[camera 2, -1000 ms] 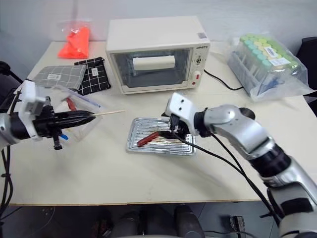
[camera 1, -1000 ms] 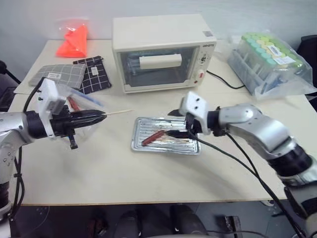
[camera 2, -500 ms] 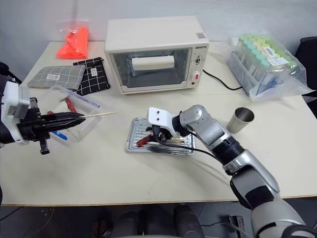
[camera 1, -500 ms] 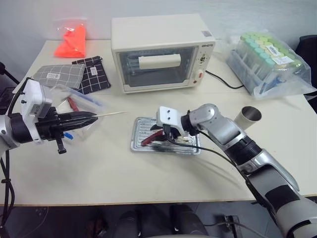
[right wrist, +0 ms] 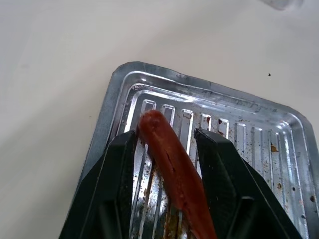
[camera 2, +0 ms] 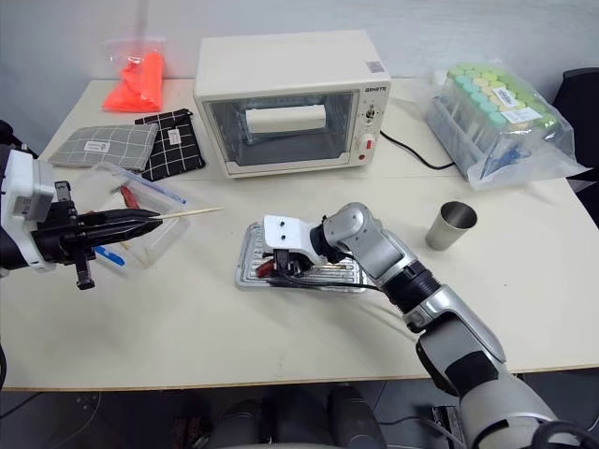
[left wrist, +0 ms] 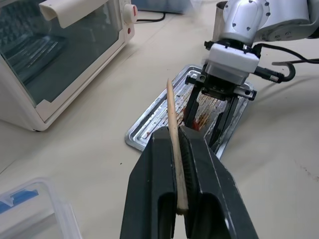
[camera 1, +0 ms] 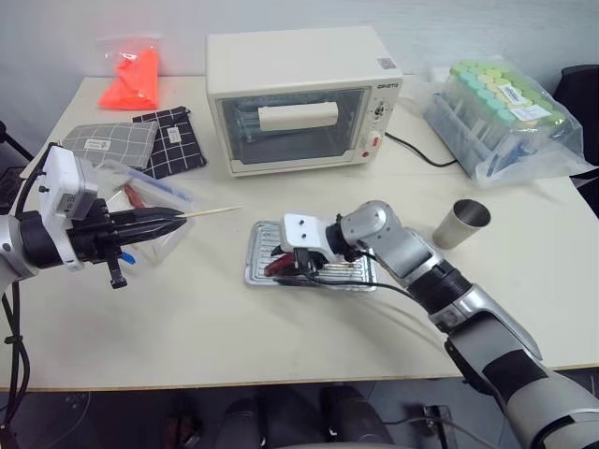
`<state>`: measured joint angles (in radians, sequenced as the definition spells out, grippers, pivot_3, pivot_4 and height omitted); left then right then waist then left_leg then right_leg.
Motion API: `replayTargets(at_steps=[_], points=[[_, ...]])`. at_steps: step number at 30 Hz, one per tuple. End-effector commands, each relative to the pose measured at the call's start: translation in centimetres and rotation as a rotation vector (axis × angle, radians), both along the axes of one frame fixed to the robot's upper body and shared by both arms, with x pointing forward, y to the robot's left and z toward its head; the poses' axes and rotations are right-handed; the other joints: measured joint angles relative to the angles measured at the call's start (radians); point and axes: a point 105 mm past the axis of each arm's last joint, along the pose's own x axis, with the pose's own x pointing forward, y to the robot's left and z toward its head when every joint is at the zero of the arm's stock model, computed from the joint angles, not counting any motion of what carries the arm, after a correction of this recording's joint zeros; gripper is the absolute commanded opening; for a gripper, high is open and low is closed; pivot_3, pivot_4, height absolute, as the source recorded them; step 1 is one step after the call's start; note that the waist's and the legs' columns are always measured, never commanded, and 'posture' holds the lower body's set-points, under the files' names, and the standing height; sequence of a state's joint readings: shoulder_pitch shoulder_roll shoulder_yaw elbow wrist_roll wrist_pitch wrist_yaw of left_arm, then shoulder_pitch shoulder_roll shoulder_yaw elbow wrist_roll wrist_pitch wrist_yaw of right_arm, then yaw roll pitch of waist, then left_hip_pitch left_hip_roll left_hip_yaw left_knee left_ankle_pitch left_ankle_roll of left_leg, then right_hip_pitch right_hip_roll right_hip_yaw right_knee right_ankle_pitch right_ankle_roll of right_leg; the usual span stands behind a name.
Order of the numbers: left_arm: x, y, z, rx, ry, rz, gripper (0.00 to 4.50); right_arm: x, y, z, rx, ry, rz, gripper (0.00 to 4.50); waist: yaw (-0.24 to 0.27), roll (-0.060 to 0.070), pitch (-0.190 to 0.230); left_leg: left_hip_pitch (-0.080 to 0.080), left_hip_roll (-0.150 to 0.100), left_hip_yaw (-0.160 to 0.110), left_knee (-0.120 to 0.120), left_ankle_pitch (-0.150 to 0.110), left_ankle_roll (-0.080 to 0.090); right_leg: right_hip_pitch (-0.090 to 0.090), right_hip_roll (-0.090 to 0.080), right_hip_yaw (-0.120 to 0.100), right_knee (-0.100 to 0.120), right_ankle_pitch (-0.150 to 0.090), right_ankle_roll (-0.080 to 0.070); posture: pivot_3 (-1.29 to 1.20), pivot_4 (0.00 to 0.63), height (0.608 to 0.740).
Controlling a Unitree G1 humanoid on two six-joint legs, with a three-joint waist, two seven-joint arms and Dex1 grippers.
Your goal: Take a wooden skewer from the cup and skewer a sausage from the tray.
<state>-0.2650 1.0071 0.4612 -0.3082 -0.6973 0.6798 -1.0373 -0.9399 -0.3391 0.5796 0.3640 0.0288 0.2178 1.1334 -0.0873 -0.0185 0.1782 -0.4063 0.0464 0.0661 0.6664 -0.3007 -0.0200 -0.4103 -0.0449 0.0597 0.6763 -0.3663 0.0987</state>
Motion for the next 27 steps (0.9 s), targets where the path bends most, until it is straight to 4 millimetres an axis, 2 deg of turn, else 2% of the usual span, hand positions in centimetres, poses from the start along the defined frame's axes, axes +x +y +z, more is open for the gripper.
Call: replayTargets(at_steps=[1,5,10,27], points=[[-0.3,-0.2,1.2,0.015,-0.054,-0.01,0.0,0.3,0.0,0.0,0.011,-0.01,0.001,1.92,0.0,0.0,0.0,0.0,0.0,0.0,0.0,0.0,0.0,0.0,0.0,0.0,0.0,0.0,0.0,0.0,0.15,0.74],[-0.3,-0.3,1.1,0.012,-0.053,-0.012,0.0,0.8,-0.2,-0.5,0.005,0.004,-0.022,1.92,0.0,0.0,0.0,0.001,0.0,0.0,0.0,0.0,0.0,0.0,0.0,0.0,0.001,0.0,0.0,0.0,0.15,0.74],[-0.2,-0.3,0.9,0.008,-0.052,-0.012,0.0,1.1,-0.5,-0.6,0.009,0.023,-0.044,0.97,0.0,0.0,0.0,0.001,0.0,0.0,0.001,0.0,-0.001,0.0,0.0,0.0,0.002,0.0,0.0,0.0,0.15,0.74],[0.5,-0.8,1.0,0.005,-0.054,-0.044,0.0,0.9,-1.1,-0.1,0.043,0.048,-0.084,0.97,-0.001,0.0,0.0,0.001,0.0,0.0,0.002,0.001,-0.002,0.0,0.0,0.0,0.004,0.0,0.0,0.0,0.15,0.74]])
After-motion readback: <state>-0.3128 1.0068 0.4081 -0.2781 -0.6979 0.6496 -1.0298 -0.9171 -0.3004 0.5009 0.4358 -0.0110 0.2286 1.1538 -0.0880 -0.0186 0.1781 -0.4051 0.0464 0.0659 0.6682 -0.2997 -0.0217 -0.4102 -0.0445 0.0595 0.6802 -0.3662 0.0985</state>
